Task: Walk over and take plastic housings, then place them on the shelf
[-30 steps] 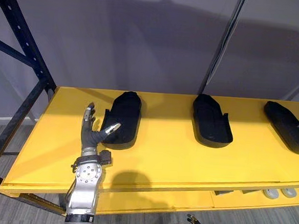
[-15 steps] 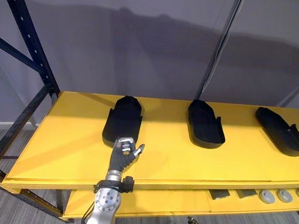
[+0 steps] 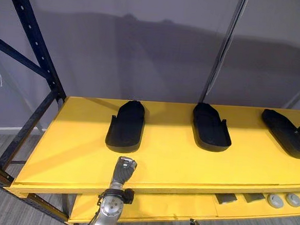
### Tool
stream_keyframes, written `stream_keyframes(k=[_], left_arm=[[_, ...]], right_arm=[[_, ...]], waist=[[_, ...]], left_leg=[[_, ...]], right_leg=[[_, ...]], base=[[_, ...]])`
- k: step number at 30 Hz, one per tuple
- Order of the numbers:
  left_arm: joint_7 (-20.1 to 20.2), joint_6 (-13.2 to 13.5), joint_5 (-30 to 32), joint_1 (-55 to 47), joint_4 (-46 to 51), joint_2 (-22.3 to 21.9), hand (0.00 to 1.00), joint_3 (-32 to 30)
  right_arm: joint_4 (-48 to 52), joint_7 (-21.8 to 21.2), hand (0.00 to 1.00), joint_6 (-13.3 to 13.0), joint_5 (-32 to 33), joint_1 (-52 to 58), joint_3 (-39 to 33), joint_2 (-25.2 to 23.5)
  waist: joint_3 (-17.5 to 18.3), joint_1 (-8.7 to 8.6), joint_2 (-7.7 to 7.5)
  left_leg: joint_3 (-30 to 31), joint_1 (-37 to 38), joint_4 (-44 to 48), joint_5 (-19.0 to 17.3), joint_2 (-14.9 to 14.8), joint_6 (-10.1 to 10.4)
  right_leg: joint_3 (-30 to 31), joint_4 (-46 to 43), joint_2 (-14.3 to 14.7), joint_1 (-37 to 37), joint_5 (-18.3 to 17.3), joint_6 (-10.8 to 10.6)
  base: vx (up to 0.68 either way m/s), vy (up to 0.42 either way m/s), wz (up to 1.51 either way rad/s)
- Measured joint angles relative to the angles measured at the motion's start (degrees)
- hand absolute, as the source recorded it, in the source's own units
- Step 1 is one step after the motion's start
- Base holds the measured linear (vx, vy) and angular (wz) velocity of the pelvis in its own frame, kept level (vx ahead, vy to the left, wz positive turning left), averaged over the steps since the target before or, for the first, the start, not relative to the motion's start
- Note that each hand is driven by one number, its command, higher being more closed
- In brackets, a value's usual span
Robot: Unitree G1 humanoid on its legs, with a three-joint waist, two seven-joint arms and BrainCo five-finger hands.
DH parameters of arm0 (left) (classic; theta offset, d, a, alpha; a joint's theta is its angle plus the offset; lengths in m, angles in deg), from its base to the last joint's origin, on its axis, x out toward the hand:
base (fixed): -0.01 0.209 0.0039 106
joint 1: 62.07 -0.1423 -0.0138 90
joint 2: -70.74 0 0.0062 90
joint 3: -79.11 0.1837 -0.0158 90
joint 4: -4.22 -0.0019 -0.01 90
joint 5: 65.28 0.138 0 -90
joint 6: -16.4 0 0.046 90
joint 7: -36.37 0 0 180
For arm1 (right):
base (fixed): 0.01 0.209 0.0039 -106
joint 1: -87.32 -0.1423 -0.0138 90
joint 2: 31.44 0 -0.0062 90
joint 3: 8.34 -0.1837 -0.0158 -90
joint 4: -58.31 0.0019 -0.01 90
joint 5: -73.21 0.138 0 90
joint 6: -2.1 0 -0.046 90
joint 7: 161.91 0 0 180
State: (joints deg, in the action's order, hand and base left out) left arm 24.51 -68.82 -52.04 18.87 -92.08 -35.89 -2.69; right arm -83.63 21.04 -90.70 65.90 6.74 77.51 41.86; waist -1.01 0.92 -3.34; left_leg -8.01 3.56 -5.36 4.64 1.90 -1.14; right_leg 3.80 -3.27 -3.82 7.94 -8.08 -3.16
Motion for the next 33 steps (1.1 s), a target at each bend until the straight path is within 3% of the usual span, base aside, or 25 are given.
stream_keyframes(k=[15, 18, 33], left_arm=[[-3.93, 0.09, 0.57, 6.85, -7.42, 0.2, 1.0, -5.1], [-4.06, 0.09, 0.58, 8.01, -8.53, 0.43, 1.0, -6.75], [-4.11, 0.0, 0.62, 11.74, -11.18, 2.06, 1.0, -9.85]], right_arm=[[-1.7, 0.06, 0.0, 0.06, -0.03, -1.14, -0.43, 0.06], [-1.95, 0.04, 0.0, 0.06, -0.03, -1.62, -0.44, 0.06], [-3.68, -0.38, 0.0, 0.05, -0.07, -3.15, -2.65, -0.18]], waist=[[-0.06, -0.73, 0.06], [-0.1, -1.71, 0.09], [-0.86, -2.91, -0.03]], left_leg=[[-0.8, 0.51, -0.01, -0.34, -0.3, 0.19], [-0.81, 0.51, -0.01, -0.54, -0.25, 0.36], [-1.03, 0.77, 0.01, -0.75, -0.21, 0.12]], right_leg=[[0.46, 0.46, 0.34, 0.25, 0.04, 0.11], [0.52, 0.45, 0.32, 0.22, 0.04, 0.11], [0.78, 0.82, 0.31, 0.49, 0.15, 0.36]], base=[[-0.02, -0.014, -0.03], [0.0, 0.0, 0.0], [0.0, 0.0, 0.0]])
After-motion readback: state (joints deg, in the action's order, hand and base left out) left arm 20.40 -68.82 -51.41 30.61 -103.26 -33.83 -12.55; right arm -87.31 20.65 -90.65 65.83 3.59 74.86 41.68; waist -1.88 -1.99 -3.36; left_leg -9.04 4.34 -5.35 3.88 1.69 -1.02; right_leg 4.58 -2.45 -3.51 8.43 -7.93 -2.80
